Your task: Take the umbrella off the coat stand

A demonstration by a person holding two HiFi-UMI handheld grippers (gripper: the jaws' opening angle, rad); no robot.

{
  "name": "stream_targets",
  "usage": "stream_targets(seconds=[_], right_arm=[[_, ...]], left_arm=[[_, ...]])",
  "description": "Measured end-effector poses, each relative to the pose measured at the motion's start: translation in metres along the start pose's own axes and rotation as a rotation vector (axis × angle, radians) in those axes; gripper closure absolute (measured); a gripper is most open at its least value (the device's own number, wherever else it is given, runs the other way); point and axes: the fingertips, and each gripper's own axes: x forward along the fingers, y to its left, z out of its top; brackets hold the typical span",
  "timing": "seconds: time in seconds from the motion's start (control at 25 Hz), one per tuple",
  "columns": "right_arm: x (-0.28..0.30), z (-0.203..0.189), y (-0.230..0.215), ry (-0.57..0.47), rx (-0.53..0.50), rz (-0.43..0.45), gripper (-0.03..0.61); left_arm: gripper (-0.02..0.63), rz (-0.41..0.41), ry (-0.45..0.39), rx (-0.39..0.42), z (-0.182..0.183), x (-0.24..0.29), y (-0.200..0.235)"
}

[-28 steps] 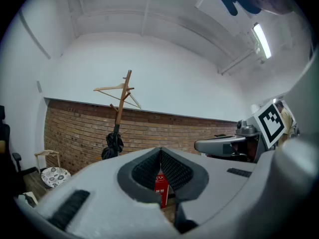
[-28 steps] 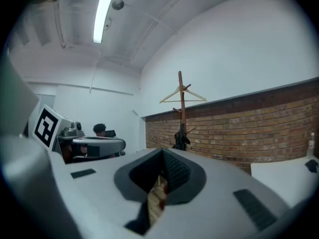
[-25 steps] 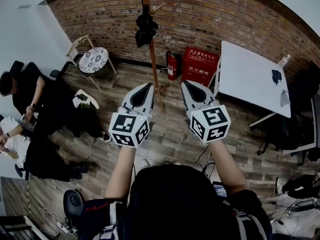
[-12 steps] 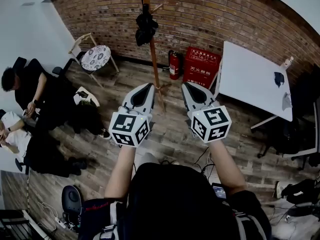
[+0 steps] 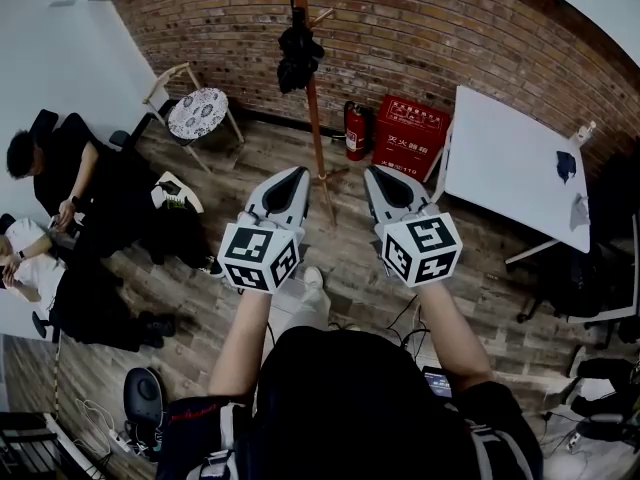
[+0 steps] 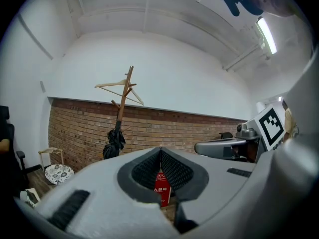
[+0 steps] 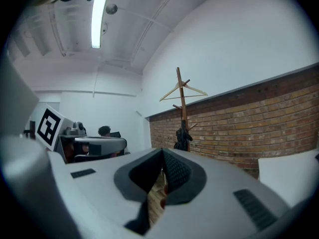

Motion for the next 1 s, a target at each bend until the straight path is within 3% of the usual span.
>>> stream_targets(seconds=[1.0], right_arm=[[0.145,0.01,-0.051,0.038,-0.002,-0.007,0.549]], left_arm=[[0.594,-0.027,0.025,-0.051,0.0,0.114,0.108]])
